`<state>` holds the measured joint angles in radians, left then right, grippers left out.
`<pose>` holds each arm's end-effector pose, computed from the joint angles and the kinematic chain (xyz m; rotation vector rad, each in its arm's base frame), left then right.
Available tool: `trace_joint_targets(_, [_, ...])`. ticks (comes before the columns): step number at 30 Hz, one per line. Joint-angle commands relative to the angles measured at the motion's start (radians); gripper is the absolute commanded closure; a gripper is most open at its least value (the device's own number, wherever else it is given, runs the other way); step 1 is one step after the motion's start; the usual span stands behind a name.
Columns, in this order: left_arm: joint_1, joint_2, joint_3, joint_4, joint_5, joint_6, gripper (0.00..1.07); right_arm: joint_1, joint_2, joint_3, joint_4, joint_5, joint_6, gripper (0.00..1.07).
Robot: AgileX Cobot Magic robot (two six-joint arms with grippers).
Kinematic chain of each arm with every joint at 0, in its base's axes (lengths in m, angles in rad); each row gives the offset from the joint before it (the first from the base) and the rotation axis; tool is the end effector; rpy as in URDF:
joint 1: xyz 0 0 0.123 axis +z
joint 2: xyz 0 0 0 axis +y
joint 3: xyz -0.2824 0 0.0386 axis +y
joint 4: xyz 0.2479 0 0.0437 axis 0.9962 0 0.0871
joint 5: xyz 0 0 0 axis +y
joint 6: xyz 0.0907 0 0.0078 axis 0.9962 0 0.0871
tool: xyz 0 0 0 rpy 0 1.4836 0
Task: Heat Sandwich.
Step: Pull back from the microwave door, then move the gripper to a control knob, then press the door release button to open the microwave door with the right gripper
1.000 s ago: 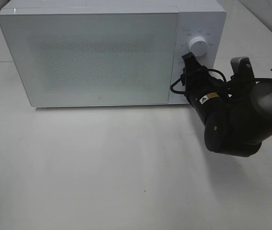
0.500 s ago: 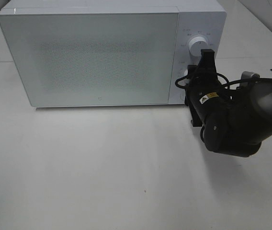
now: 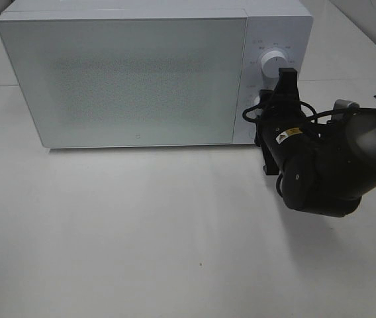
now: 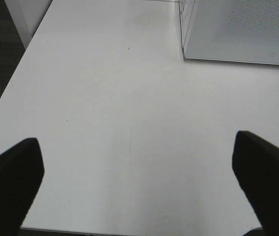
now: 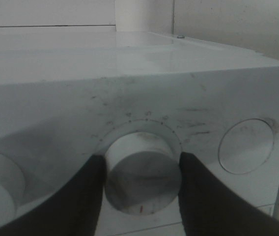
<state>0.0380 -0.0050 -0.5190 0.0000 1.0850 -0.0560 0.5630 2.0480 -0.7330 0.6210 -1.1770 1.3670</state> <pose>-0.0089 -0.0003 0.2804 -0.0961 2.0424 -0.0112 0.3180 0.1429 0.1173 1.2887 1.2856 1.1461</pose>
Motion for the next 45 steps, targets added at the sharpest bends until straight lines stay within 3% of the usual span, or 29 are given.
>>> trace_joint_targets(1, [0.002, -0.016, 0.002, -0.01, -0.014, -0.002, 0.07, -0.005, -0.009, -0.025, -0.039, -0.037, 0.01, 0.9])
trace_joint_targets(7, [0.002, -0.016, 0.002, -0.01, -0.014, -0.002, 0.07, -0.005, -0.009, -0.025, -0.038, -0.076, 0.014, 0.74])
trace_joint_targets(10, [0.002, -0.016, 0.002, -0.01, -0.014, -0.002, 0.07, -0.005, -0.009, -0.025, -0.038, -0.109, 0.012, 0.57])
trace_joint_targets(11, [0.002, -0.016, 0.002, -0.01, -0.014, -0.002, 0.07, -0.005, -0.009, -0.025, -0.038, -0.109, 0.012, 0.57])
trace_joint_targets(13, [0.002, -0.016, 0.002, -0.01, -0.014, -0.002, 0.07, -0.005, -0.009, -0.025, -0.038, -0.11, 0.01, 0.48])
trace_joint_targets(14, [0.002, -0.016, 0.002, -0.01, -0.014, -0.002, 0.07, -0.005, -0.009, -0.025, -0.038, -0.109, 0.01, 0.39])
trace_joint_targets(18, [0.002, -0.016, 0.002, -0.01, -0.014, -0.002, 0.07, -0.005, -0.009, -0.025, -0.039, -0.107, 0.01, 0.29])
trace_joint_targets(30, [0.002, -0.016, 0.002, -0.01, -0.014, -0.002, 0.07, -0.005, -0.019, -0.006, -0.085, -0.111, 0.011, 0.31])
trace_joint_targets(45, [0.002, -0.016, 0.002, -0.01, -0.014, -0.002, 0.07, -0.004, -0.151, 0.174, -0.132, 0.054, -0.108, 0.31])
